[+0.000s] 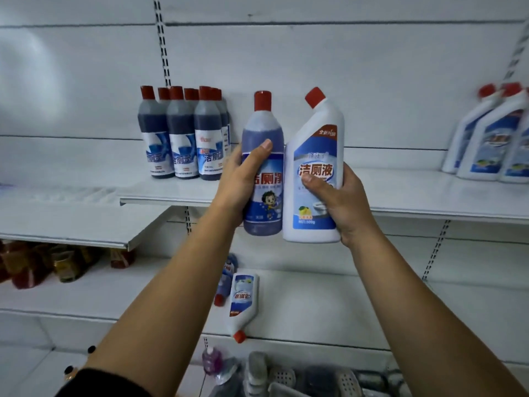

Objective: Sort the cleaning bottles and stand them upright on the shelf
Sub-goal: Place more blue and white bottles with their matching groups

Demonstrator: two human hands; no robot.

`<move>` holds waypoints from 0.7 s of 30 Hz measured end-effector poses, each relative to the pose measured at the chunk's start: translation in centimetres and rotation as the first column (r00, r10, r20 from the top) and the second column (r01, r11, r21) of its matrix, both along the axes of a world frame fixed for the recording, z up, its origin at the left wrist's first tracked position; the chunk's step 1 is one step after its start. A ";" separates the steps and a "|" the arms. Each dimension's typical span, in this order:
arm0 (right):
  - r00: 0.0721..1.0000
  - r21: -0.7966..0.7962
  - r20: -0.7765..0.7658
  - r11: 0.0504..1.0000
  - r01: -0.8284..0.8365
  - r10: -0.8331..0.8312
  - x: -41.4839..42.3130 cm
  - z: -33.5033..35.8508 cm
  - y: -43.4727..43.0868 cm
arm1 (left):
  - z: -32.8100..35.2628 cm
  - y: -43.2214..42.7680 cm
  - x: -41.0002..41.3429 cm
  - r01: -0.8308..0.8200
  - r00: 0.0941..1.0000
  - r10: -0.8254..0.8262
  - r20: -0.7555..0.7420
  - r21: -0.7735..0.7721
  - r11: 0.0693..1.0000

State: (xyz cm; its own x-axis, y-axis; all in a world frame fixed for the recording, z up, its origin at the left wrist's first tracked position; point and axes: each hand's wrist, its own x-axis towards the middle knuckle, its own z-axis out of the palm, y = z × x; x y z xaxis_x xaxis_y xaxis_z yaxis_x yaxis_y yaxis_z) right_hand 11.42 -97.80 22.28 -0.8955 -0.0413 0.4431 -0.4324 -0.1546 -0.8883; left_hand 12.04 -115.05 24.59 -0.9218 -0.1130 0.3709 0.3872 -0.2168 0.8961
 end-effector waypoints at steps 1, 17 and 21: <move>1.000 -0.003 -0.001 1.000 0.029 -0.029 -0.4 0.1 0.1 | 0.2 0.1 -0.8 0.027 1.000 -0.027 -0.002 -0.003 1.000; 0.897 -0.041 0.020 0.896 0.443 -0.442 -1.8 0.5 11.2 | 1.2 12.6 -9.0 0.387 0.921 -0.388 -0.041 -0.035 0.921; 0.875 -0.051 -0.001 0.874 0.483 -0.484 -2.3 0.7 17.2 | 1.7 18.6 -9.6 0.394 0.916 -0.397 -0.047 -0.072 0.916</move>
